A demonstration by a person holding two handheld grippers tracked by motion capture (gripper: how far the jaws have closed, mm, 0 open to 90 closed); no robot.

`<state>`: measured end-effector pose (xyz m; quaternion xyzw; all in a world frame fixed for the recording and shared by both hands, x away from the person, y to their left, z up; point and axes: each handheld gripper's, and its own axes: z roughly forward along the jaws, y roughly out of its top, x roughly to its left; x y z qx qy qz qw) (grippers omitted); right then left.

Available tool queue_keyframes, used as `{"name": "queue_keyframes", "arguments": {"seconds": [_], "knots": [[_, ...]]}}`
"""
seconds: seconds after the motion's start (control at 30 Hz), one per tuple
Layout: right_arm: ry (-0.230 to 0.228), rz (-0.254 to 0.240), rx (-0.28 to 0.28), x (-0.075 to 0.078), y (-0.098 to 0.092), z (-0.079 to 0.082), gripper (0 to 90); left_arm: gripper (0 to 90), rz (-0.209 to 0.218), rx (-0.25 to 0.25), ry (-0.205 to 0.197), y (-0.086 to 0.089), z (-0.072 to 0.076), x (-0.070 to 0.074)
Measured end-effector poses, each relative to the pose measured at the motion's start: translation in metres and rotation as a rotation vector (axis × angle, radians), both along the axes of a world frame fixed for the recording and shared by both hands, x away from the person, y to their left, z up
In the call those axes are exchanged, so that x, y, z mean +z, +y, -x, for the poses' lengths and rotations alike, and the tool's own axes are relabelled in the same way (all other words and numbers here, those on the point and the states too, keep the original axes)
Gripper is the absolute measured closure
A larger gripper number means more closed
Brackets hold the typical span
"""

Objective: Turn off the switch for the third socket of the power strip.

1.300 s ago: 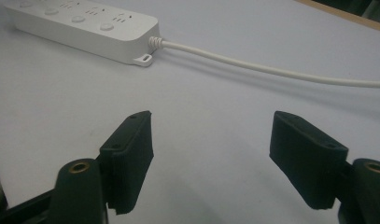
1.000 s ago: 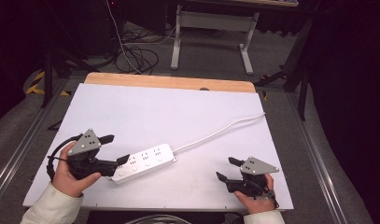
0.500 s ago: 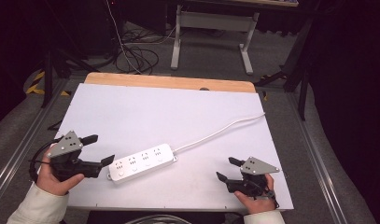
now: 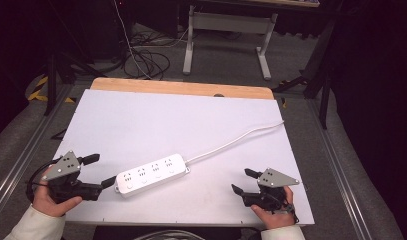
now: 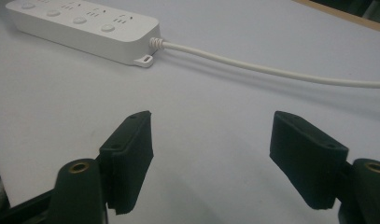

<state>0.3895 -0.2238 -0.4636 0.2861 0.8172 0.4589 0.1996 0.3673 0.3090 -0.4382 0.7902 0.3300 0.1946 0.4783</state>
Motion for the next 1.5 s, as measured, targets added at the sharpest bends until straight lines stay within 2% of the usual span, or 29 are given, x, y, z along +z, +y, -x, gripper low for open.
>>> {"name": "queue_keyframes", "arguments": {"seconds": [0.1, 0.17, 0.4, 0.53, 0.83, 0.9, 0.93, 1.1, 1.23, 1.4, 1.5], "knots": [[0.000, -0.001, 0.000, 0.000, 0.000, 0.000, 30.2, 9.4, 0.022, 0.008, -0.003, 0.005, 0.001, -0.005], [0.002, -0.002, -0.001, 0.000, 0.000, 0.000, 30.2, 9.5, 0.037, 0.007, 0.008, 0.007, 0.002, -0.008], [0.004, -0.005, -0.001, 0.000, 0.000, 0.000, 30.1, 9.9, 0.016, -0.006, 0.028, 0.012, 0.003, -0.018], [0.004, -0.004, -0.002, 0.000, 0.000, 0.000, 30.0, 10.5, 0.049, 0.002, 0.057, 0.015, 0.004, -0.024], [0.002, -0.004, -0.004, 0.000, -0.001, 0.000, 29.9, 10.8, 0.037, -0.005, 0.106, 0.015, 0.003, -0.038], [0.003, -0.004, -0.004, 0.000, -0.001, 0.000, 30.0, 10.8, 0.012, -0.003, 0.109, 0.015, 0.004, -0.040], [0.003, -0.005, -0.003, -0.001, -0.001, -0.001, 29.9, 11.0, 0.014, -0.006, 0.118, 0.015, 0.006, -0.041], [0.002, -0.001, -0.002, 0.000, -0.001, -0.001, 30.0, 11.1, 0.001, -0.002, 0.111, 0.012, 0.007, -0.040], [0.001, 0.000, -0.002, -0.001, 0.000, -0.001, 30.0, 11.1, 0.011, 0.014, 0.112, 0.010, 0.007, -0.039], [0.001, 0.001, -0.003, -0.001, 0.000, -0.001, 29.9, 11.1, 0.030, 0.018, 0.076, 0.010, 0.009, -0.036], [0.001, 0.001, -0.002, -0.001, 0.000, -0.001, 29.9, 11.1, 0.031, 0.013, 0.072, 0.010, 0.010, -0.035]]}}
